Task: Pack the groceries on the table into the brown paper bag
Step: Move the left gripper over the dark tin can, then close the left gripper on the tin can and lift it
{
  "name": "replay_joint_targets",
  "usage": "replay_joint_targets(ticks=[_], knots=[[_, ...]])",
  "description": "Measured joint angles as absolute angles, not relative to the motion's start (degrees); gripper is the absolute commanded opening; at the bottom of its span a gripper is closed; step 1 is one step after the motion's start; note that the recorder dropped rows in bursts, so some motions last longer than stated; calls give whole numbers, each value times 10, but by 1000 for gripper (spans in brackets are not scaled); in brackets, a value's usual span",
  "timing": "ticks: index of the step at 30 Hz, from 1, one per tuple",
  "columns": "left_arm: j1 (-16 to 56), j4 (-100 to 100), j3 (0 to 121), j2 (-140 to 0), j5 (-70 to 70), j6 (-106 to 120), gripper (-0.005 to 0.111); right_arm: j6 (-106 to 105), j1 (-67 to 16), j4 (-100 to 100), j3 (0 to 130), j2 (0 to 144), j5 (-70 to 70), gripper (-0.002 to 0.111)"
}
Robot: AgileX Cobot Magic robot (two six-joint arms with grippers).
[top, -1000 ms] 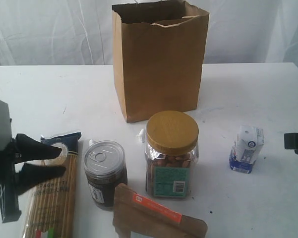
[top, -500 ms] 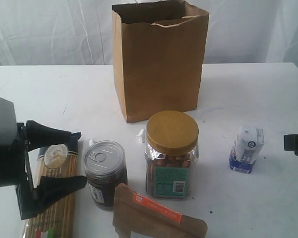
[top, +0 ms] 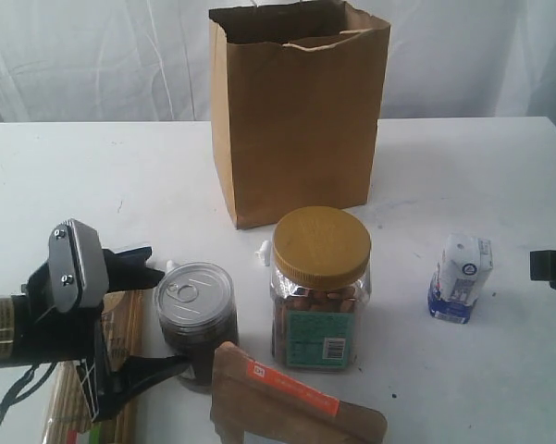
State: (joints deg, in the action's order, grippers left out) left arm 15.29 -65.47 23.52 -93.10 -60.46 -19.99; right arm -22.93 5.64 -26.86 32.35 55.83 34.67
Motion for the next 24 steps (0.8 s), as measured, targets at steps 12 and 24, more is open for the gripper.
replay_joint_targets(ticks=[12,24], knots=[[188,-655,310,-1019,-652,-193,105,-230,56,-269,323,558,347,0],[234,-632,360,-1068,-655,-193,105,-230,56,-269,323,558,347,0]])
